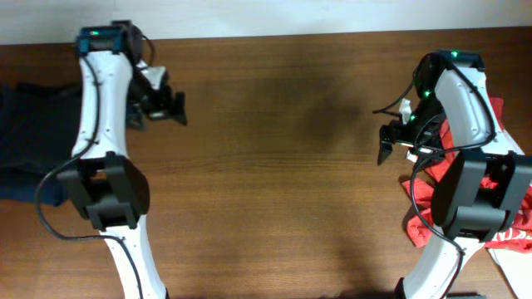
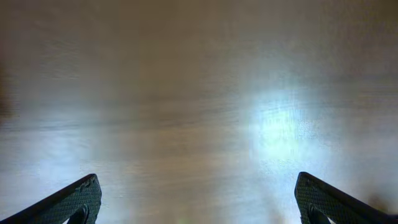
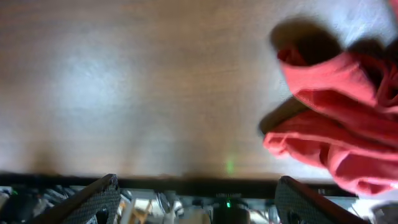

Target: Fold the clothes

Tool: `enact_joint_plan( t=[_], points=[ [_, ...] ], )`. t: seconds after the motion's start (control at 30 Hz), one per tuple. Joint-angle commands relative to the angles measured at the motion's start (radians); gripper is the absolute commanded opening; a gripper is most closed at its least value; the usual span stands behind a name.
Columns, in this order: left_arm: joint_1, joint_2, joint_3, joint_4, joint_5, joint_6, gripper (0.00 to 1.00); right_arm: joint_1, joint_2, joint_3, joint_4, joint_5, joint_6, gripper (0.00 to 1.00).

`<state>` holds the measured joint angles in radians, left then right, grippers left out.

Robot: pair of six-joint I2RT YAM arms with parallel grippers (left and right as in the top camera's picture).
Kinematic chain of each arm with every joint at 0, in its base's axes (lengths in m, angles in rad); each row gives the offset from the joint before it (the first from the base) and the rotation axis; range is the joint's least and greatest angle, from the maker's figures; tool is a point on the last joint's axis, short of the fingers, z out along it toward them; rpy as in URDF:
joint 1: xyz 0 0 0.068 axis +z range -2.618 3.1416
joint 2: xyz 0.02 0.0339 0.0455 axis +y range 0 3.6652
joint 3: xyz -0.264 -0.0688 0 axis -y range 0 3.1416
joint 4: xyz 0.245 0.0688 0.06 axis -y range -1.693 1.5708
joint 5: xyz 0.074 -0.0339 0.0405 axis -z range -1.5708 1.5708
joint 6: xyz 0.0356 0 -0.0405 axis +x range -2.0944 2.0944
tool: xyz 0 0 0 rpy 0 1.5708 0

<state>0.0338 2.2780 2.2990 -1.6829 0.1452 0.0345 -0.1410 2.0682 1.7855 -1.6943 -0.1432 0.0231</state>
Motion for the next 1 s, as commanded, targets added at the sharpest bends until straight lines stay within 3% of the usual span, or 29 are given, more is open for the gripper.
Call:
enact_joint_plan(
  t=[0.0,0.07,0.2,0.27,0.4,0.5,0.67,0.87,0.97],
  points=[
    [-0.088,-0.106,-0.188,-0.006,-0.089,-0.073,0.99,0.011,-0.115,-0.137,0.015,0.019,-0.016,0.83],
    [-0.108,-0.172,-0.282,-0.006,-0.090,-0.090,0.99,0.011,-0.211,-0.258,0.080,0.004,-0.016,0.83],
    [-0.122,-0.509,-0.573,0.135,-0.161,-0.137,0.99,0.011,-0.622,-0.536,0.266,-0.033,-0.016,0.89],
    [-0.126,-0.699,-0.728,0.251,-0.161,-0.136,0.99,0.011,-0.775,-0.569,0.283,-0.032,-0.016,0.99],
    [-0.126,-1.160,-1.076,0.505,-0.168,-0.136,0.99,0.011,-1.086,-0.580,0.301,-0.028,-0.016,0.99],
    [-0.126,-1.376,-1.188,0.557,-0.168,-0.136,0.99,0.011,-1.211,-0.585,0.296,-0.022,-0.016,0.99],
    [-0.126,-1.516,-1.199,0.535,-0.168,-0.136,0.99,0.011,-1.238,-0.585,0.296,-0.022,-0.016,0.99],
    [-0.126,-1.520,-1.199,0.535,-0.168,-0.136,0.99,0.012,-1.213,-0.585,0.296,-0.021,-0.016,0.99],
    [-0.126,-1.520,-1.199,0.535,-0.168,-0.136,0.99,0.034,-1.291,-0.591,0.341,-0.002,-0.019,0.99]
  ],
)
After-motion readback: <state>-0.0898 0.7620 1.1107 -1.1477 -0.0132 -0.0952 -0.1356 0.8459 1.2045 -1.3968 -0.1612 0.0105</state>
